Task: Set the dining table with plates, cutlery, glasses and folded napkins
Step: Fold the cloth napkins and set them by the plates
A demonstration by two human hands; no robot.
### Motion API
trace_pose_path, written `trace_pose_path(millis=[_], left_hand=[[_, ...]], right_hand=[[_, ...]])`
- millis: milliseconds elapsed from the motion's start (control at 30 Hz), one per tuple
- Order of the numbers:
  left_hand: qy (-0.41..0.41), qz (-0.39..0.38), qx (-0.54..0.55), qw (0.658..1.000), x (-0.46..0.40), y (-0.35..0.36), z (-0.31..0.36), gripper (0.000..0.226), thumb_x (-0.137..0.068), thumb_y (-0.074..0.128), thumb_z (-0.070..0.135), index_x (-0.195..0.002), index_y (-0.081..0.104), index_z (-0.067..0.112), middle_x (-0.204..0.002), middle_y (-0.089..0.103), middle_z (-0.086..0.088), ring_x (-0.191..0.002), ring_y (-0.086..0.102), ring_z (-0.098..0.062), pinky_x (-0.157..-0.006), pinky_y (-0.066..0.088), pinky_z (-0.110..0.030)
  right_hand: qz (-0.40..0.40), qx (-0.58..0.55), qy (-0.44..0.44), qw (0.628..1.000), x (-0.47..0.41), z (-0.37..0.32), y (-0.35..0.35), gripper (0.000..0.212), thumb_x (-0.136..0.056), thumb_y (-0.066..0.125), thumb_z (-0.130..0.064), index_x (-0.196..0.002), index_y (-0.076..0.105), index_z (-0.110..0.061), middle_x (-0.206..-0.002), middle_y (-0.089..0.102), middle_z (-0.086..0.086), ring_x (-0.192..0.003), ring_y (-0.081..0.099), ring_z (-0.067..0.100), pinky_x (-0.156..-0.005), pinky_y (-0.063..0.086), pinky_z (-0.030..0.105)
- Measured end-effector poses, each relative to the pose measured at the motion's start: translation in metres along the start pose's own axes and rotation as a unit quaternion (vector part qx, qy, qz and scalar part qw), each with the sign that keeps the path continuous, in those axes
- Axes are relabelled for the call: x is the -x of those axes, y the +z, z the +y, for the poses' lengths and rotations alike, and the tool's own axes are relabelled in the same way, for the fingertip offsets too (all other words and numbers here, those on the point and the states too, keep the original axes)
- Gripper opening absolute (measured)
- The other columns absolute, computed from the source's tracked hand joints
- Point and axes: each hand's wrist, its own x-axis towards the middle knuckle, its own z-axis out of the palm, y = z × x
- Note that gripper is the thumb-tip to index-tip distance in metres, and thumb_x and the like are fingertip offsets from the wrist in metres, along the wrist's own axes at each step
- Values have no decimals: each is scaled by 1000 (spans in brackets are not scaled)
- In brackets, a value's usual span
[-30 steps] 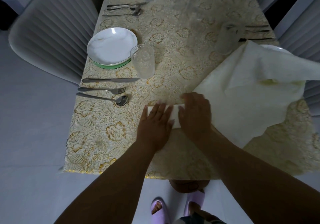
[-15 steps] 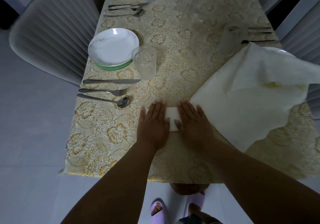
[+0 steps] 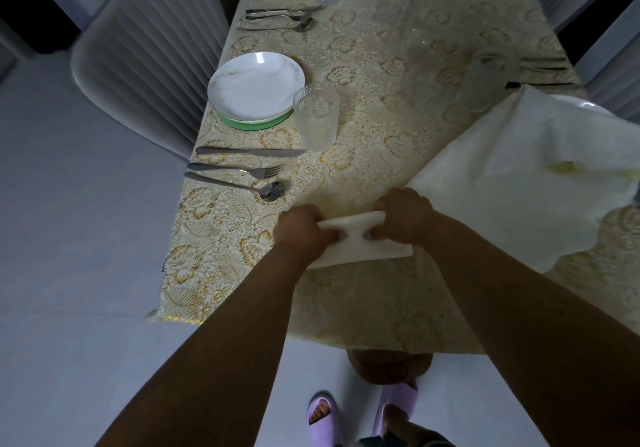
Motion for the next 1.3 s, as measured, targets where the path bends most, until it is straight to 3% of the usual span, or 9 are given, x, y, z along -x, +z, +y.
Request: trace_pose_path(millis=[133, 300, 500, 600, 733, 800, 900, 1033, 1300], left_hand=[[-44, -9, 198, 979, 19, -39, -46, 30, -75, 81, 32, -84, 61, 11, -77, 57, -1, -69, 51, -15, -56, 37, -26], [-96, 90, 226, 965, 6, -64, -103, 32, -87, 68, 35, -103, 66, 7, -102, 64, -10, -91, 58, -23, -74, 40, -27], [-115, 195, 135, 965, 0, -48, -124, 28, -88, 61, 16, -116, 58, 14, -119, 57, -13, -113, 50, -33, -91, 42, -36], [-20, 254, -10, 967, 7, -34, -126, 31, -85, 56, 6, -113, 67, 14, -122, 56, -12, -113, 43, -36, -91, 36, -37], [101, 260, -52, 959, 7, -20, -138, 34, -88, 48, 12, -112, 70, 9, -120, 65, -15, -119, 51, -38, -98, 40, -42], [100, 208, -70, 970, 10, -20, -141, 43, -95, 38, 22, -133, 57, 15, -140, 52, -9, -138, 36, -29, -114, 24, -43], [82, 136, -138, 978, 16, -19, -145, 52, -103, 22, 36, -153, 19, 23, -160, 16, 2, -149, 3, -16, -120, -2, -40], [59, 117, -184, 974, 16, -18, -147, 59, -101, 15, 45, -154, 2, 24, -162, 1, 4, -148, -8, -15, -119, -7, -42], [47, 50, -185, 980, 14, -30, -144, 64, -98, 11, 53, -154, -6, 25, -161, -8, 1, -148, -12, -19, -119, -7, -44]], right_hand=[[-55, -210, -43, 975, 5, -35, 9, 39, -86, 67, -36, -97, 60, 0, -91, 55, 16, -78, 50, 17, -55, 30, 20], [22, -320, -20, 947, -7, -89, 31, 36, -100, 44, -32, -118, 53, -1, -110, 55, 11, -101, 52, 24, -74, 33, 27], [180, -238, 22, 954, -19, -122, 65, 19, -93, 53, -24, -110, 57, -15, -107, 62, 9, -103, 56, 27, -86, 43, 35], [264, -157, 27, 952, -16, -124, 75, 22, -84, 63, -21, -106, 60, -18, -108, 55, 9, -103, 51, 29, -86, 41, 37], [355, -73, -78, 929, -13, -127, 82, 31, -69, 64, -7, -97, 71, -16, -102, 65, 6, -92, 62, 31, -76, 49, 36], [313, -38, -122, 941, -12, -126, 87, 39, -78, 45, -12, -108, 69, -13, -111, 68, 5, -105, 63, 29, -86, 49, 37], [218, 4, -119, 969, -6, -120, 99, 58, -93, 25, -39, -139, 47, -12, -142, 49, 6, -137, 39, 25, -109, 31, 43], [195, 23, -103, 975, -1, -117, 107, 76, -91, 14, -59, -151, 23, -14, -157, 25, 4, -147, 14, 22, -117, 9, 47], [158, 14, -71, 985, -1, -123, 100, 93, -77, -4, -68, -153, 9, -15, -160, 9, 2, -148, 1, 17, -118, 1, 46]])
